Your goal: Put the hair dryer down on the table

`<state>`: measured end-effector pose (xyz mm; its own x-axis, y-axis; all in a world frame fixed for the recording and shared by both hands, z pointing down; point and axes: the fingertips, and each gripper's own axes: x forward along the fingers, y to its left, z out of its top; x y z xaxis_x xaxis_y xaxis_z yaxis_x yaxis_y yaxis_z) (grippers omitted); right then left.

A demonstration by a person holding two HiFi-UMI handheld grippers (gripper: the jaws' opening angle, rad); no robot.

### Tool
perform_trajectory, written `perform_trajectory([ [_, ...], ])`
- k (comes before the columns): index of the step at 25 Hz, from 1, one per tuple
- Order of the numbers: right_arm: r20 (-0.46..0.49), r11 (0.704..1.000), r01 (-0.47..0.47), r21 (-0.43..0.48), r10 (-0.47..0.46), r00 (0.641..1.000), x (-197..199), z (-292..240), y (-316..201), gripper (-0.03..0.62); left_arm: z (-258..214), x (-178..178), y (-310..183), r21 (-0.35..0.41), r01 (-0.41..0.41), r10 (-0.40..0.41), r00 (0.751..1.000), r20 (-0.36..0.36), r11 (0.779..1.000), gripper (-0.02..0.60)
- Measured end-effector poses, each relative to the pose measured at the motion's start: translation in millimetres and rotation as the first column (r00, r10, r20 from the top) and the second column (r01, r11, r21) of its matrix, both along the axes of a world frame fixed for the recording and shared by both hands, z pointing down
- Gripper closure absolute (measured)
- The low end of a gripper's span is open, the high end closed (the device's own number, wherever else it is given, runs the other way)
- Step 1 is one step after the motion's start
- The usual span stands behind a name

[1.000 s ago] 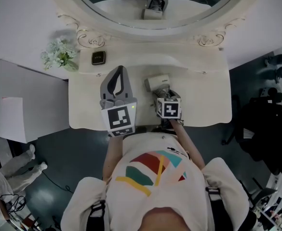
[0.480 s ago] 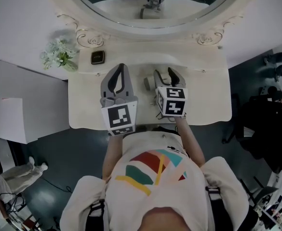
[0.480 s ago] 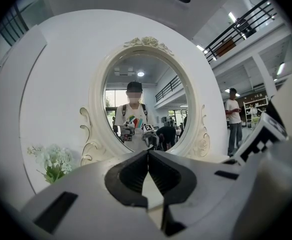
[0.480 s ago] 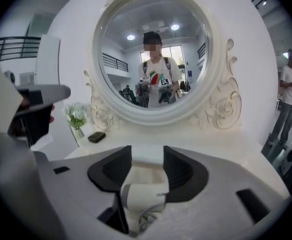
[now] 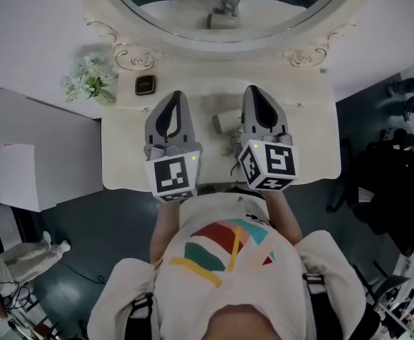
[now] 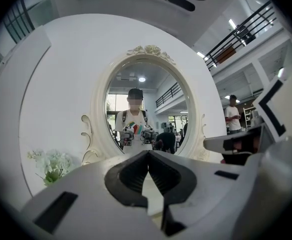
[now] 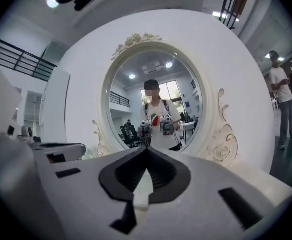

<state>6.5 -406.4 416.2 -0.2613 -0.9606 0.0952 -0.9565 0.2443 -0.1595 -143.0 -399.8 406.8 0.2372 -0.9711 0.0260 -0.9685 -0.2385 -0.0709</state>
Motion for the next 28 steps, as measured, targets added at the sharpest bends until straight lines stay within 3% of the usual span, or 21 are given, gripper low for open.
perform_trajectory([
  [5,-0.073,0.996,-0.011,0.092,0.017,0.997,2,-11,10,0.595,-16,5,7,-0.01,-0.017,0.017,1.0,-0.019,1.0,0.577],
  [9,-0.076,0.996,-0.004,0.088,0.011,0.997,2,-9,16,0.595,-30,4,8,0.044,-0.006,0.007,0.999,-0.033,0.999,0.577],
  [15,-0.106,0.997,0.015,0.078,-0.006,0.994,-2,-3,15,0.595,-36,2,8,0.053,0.008,-0.006,0.999,-0.041,0.999,0.577],
  [21,-0.098,0.997,0.034,0.074,-0.027,0.995,10,-29,87,0.595,-66,14,84,0.064,0.026,-0.023,0.999,-0.037,0.998,0.577],
  [25,-0.102,0.997,0.029,0.075,-0.021,0.995,-1,-10,27,0.595,-42,4,23,0.051,0.001,0.001,1.0,-0.031,0.999,0.577],
  [28,-0.102,0.997,0.03,0.071,-0.023,0.995,-3,-5,12,0.595,-38,0,8,0.053,0.016,-0.014,0.999,-0.041,0.998,0.577],
])
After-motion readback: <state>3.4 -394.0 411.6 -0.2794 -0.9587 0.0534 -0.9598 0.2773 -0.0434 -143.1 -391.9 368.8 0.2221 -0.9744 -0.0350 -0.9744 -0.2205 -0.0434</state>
